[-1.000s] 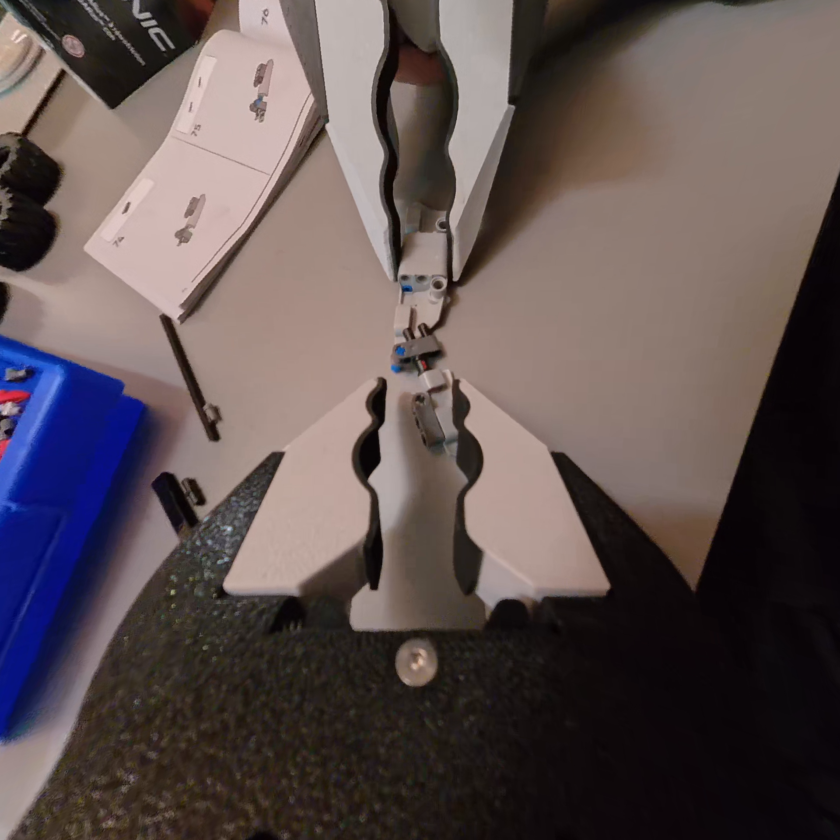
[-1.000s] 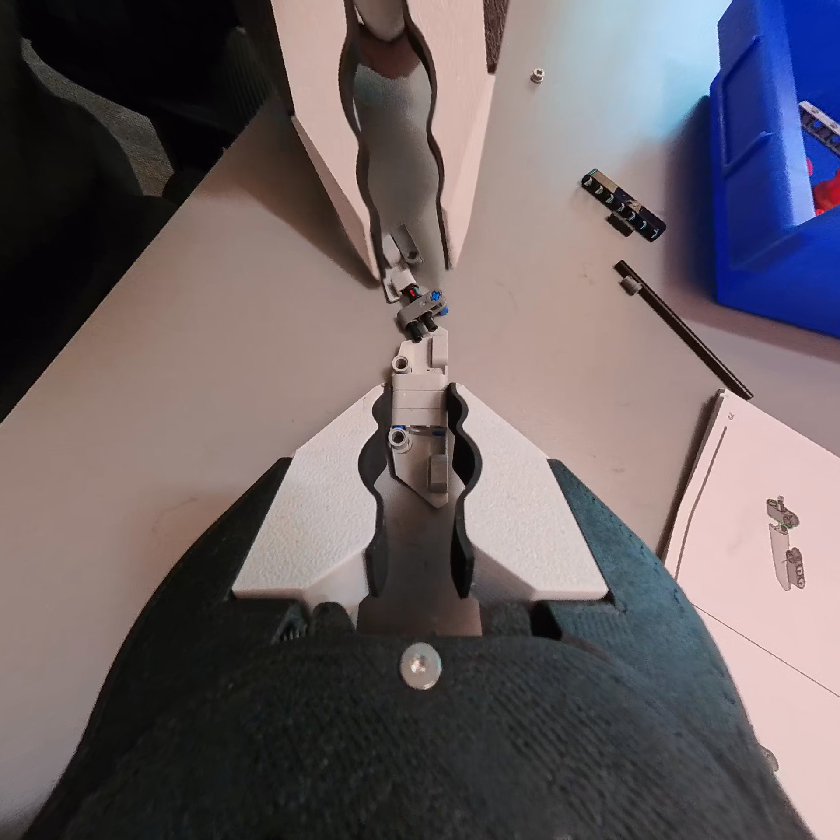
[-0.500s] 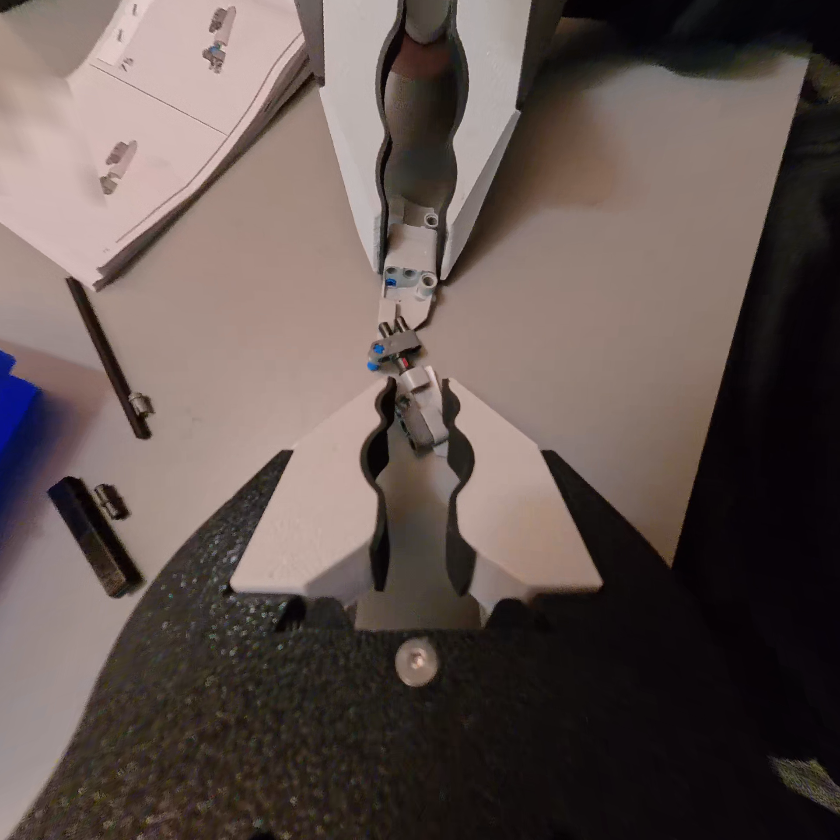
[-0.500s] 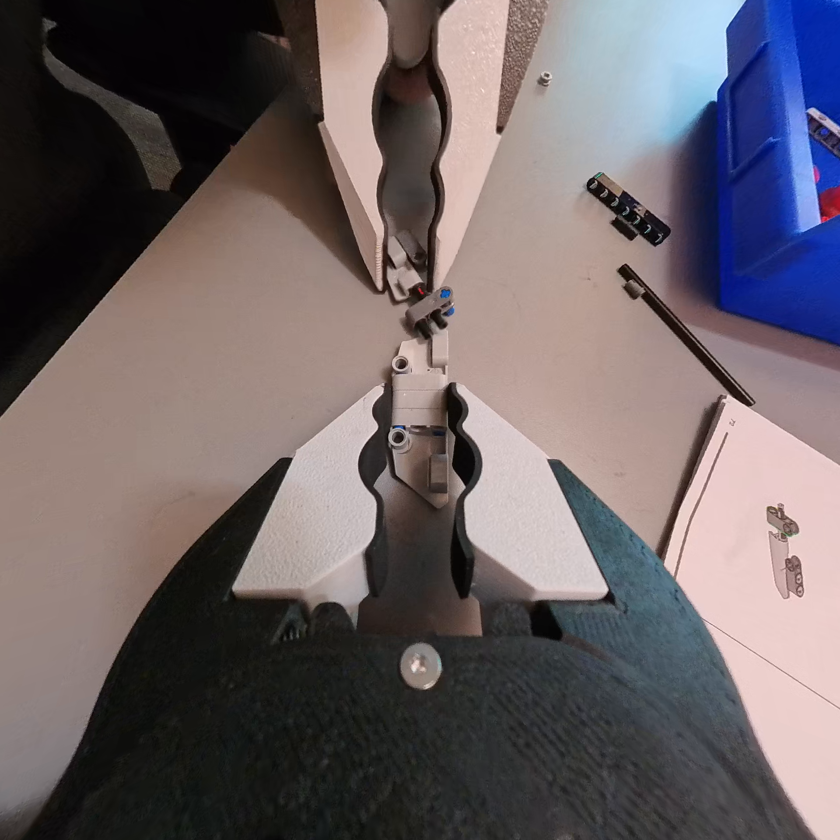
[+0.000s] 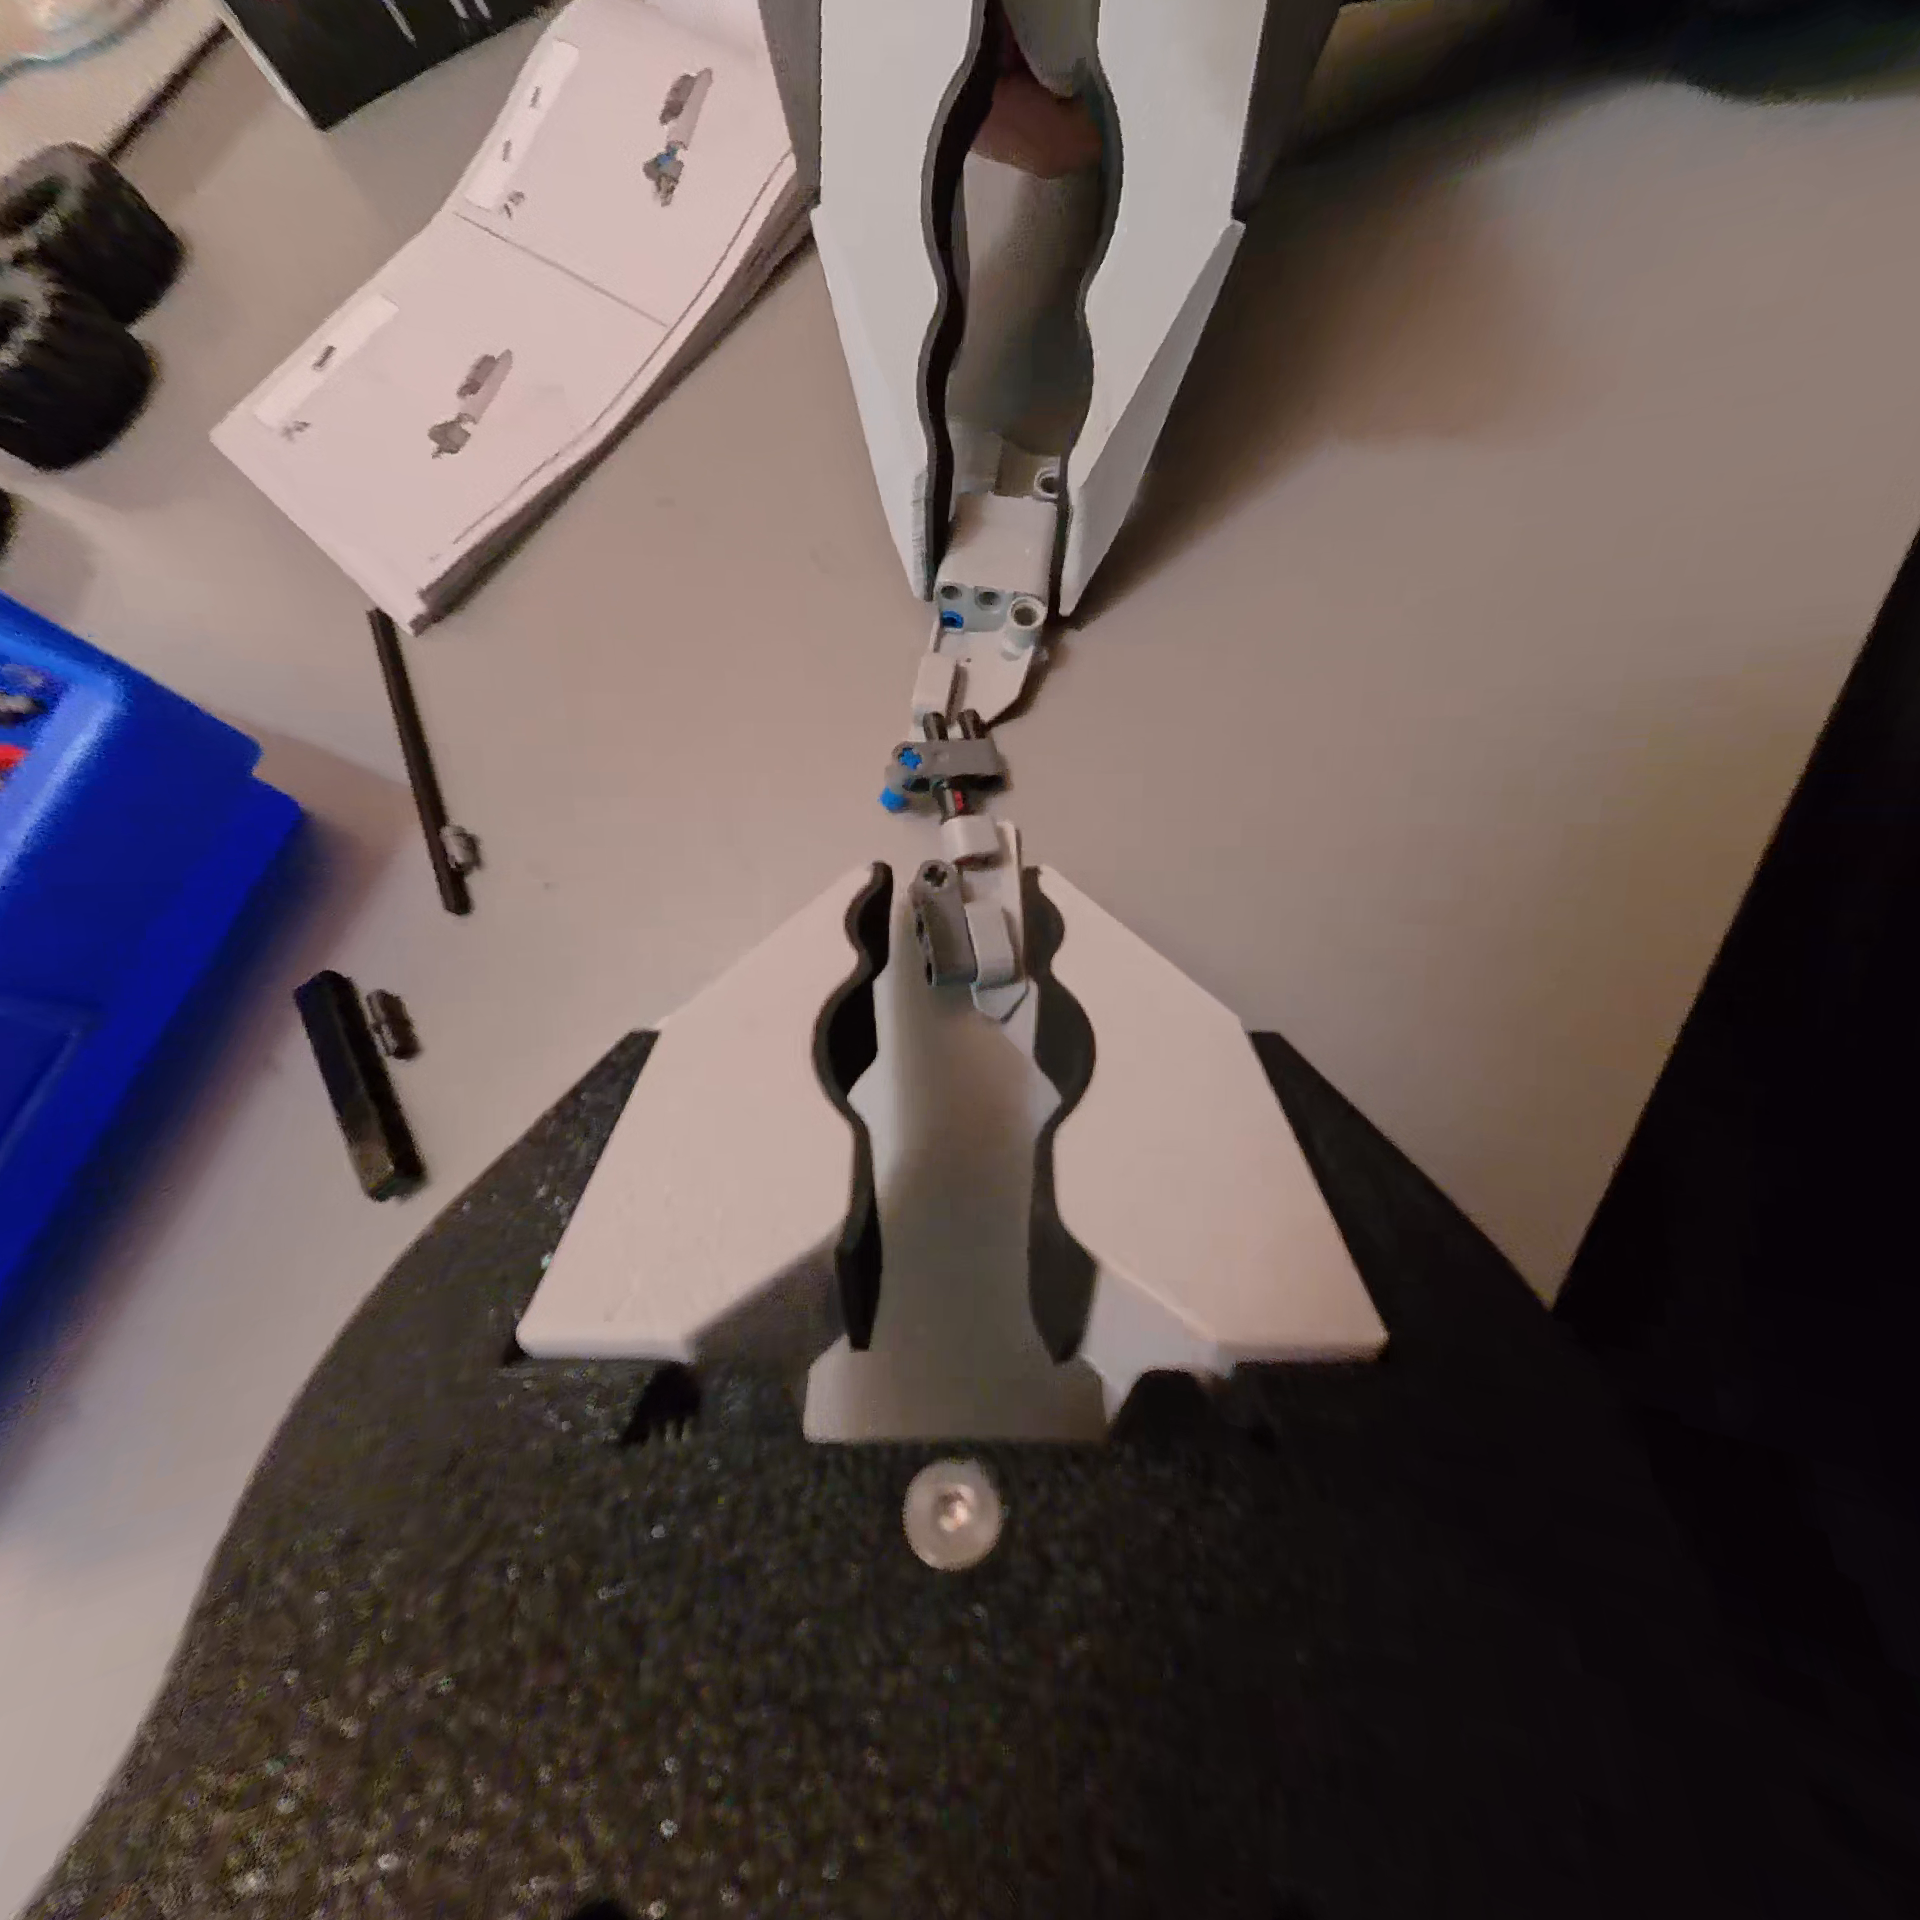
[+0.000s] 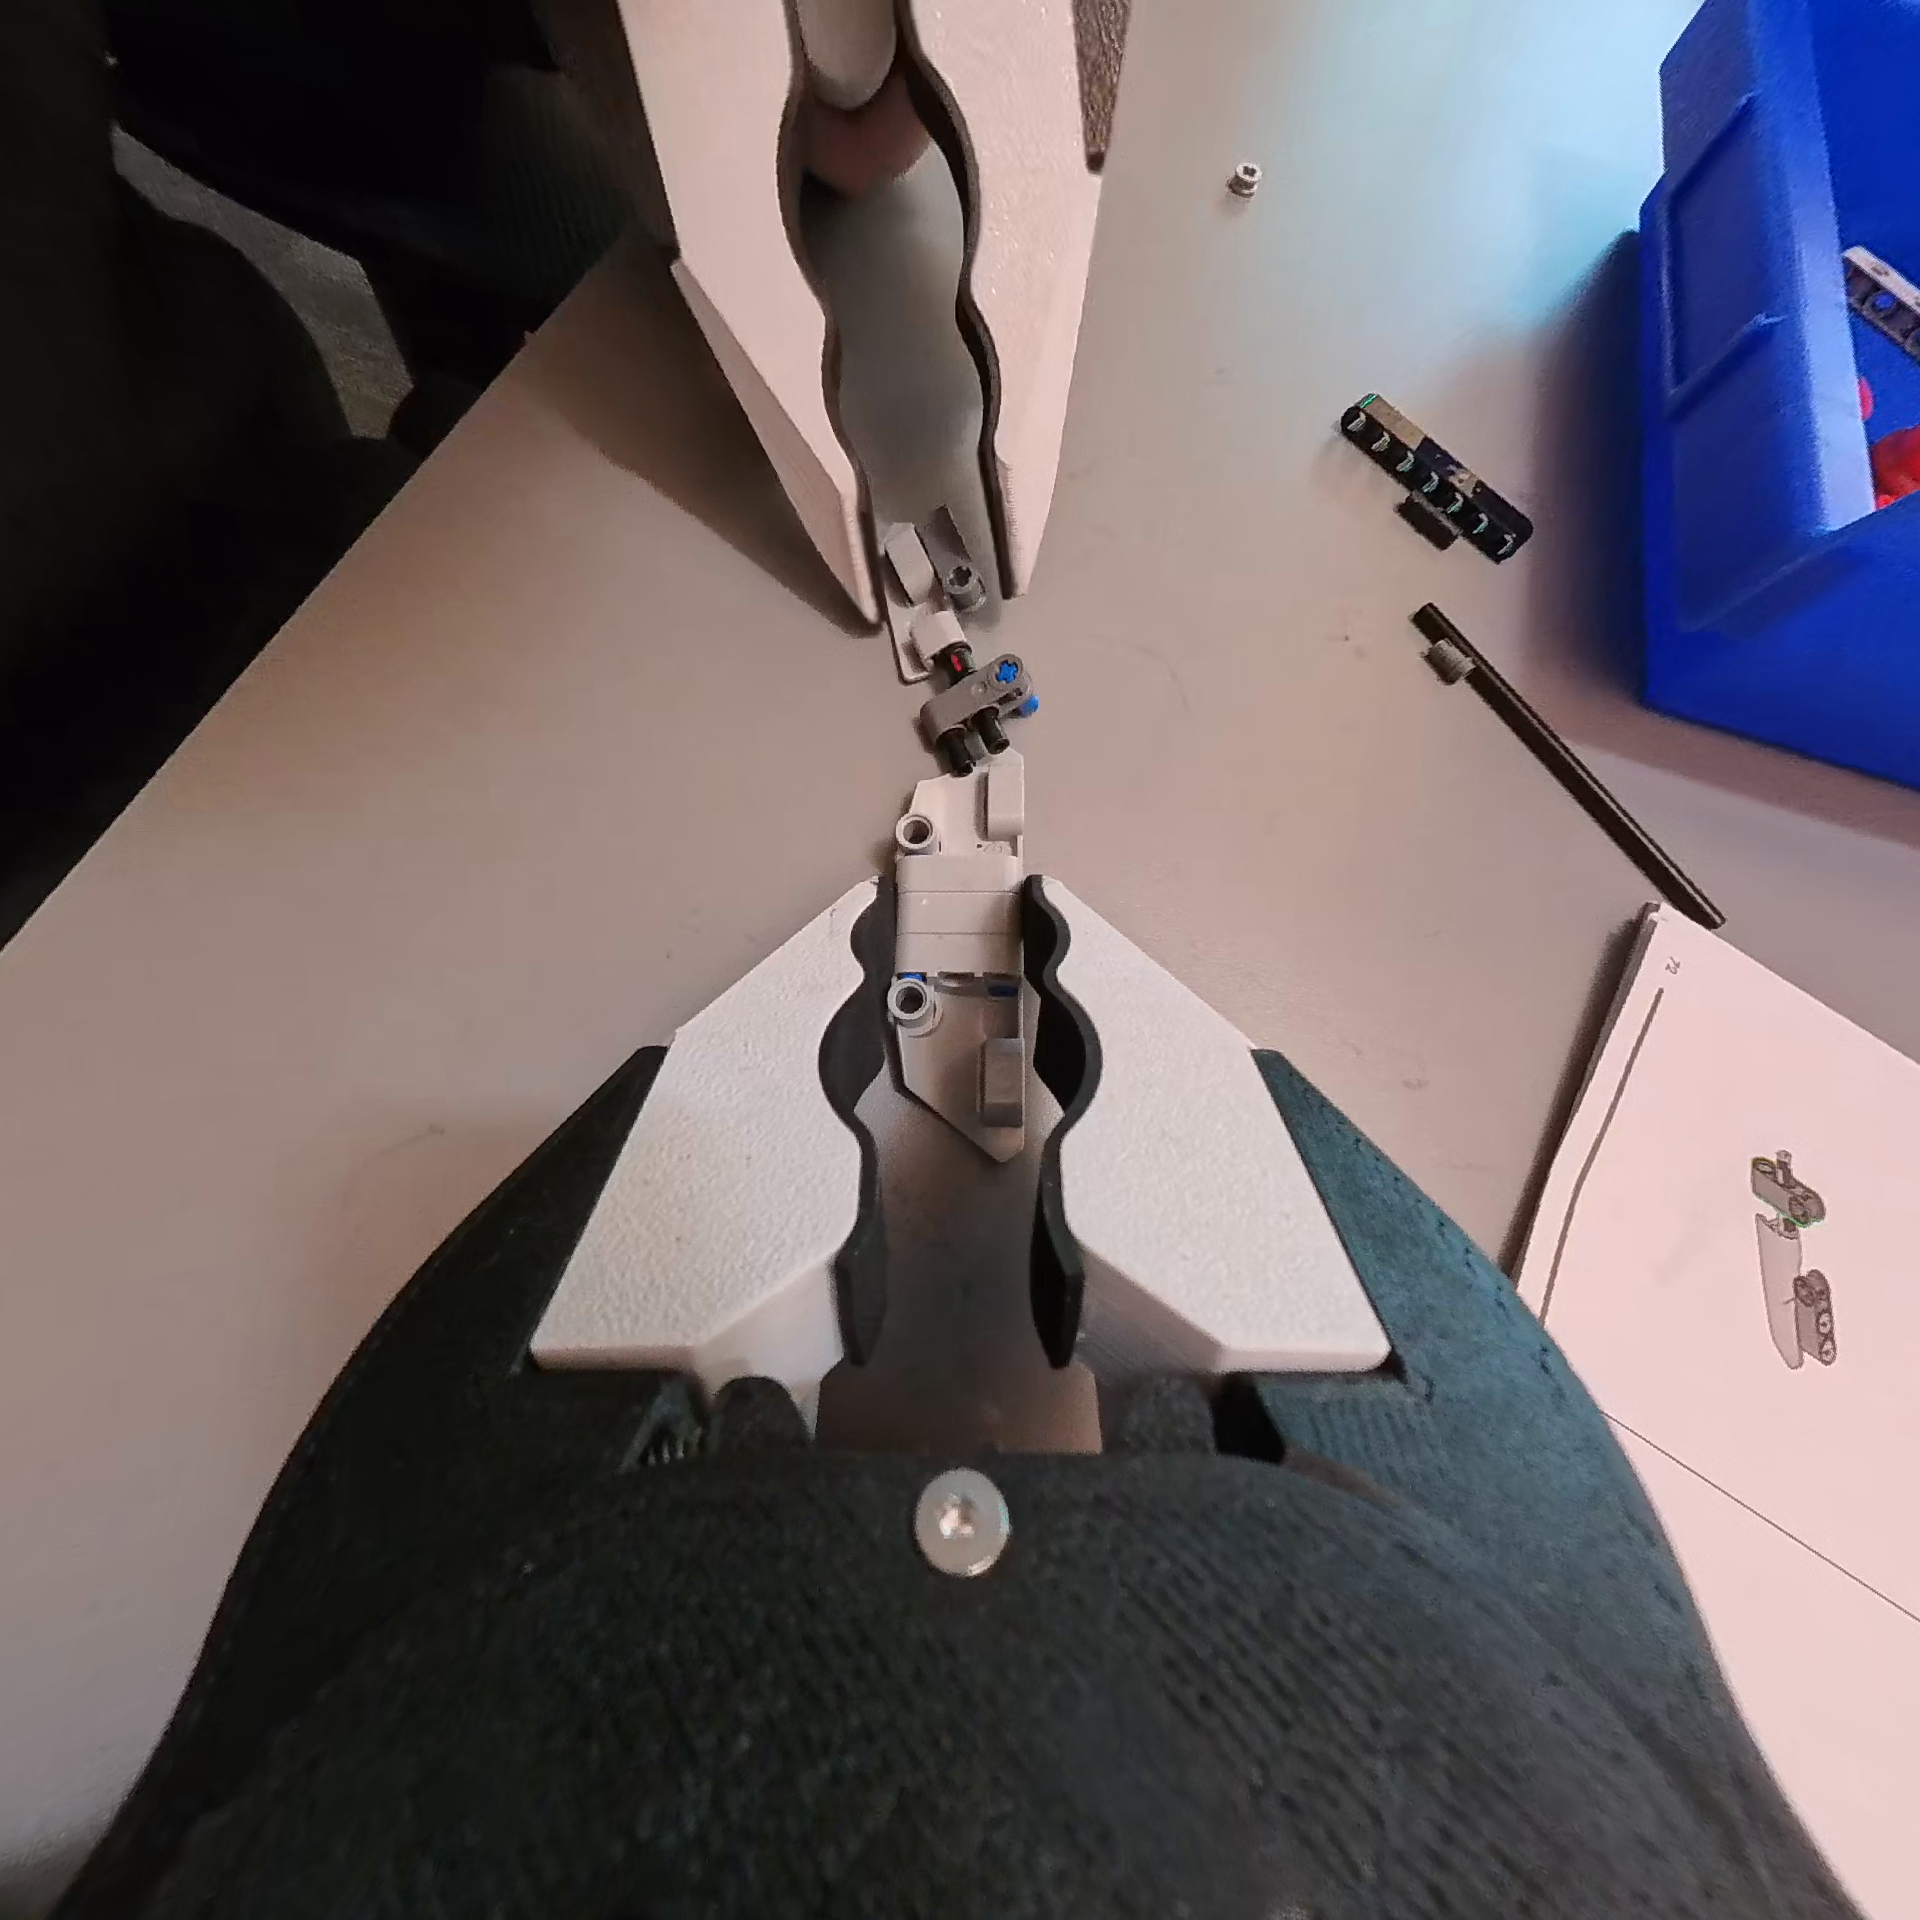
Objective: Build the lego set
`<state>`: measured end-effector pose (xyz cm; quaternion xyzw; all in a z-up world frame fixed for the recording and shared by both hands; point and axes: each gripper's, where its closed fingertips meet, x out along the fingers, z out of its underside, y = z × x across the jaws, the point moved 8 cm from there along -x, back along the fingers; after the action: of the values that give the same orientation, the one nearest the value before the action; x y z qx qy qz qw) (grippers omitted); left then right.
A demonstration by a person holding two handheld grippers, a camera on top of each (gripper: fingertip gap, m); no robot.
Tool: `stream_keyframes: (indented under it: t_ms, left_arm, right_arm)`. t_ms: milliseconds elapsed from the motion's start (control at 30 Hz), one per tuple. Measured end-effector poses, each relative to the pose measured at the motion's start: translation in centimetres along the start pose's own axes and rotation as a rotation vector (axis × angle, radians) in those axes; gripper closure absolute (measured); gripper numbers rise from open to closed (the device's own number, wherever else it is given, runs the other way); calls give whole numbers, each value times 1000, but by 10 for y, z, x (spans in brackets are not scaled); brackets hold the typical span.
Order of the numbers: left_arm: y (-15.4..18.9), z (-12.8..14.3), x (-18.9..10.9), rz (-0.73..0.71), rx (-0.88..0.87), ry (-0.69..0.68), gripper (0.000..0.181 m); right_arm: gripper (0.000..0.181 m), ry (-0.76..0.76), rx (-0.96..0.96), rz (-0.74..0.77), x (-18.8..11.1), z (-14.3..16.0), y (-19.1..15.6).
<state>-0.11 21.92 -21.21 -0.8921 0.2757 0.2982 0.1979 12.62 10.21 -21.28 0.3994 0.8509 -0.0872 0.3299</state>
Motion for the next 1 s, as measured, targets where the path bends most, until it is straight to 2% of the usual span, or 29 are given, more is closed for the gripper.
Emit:
stream_keyframes:
  t_ms: [100,267,700,1000]
  left_arm:
    - [3,-7,1,-35,52,53,165]
    - [0,-6,11,-9,40,-15,168]
    - [-4,-11,14,101,1,11,163]
    - [-7,-15,13,89,52,7,175]
  right_arm:
    - [158,0,-1,1,0,0,0]
    - [158,0,-4,4,0,0,0]
    - [158,-1,-9,7,0,0,-1]
    - [158,-1,-8,6,0,0,0]
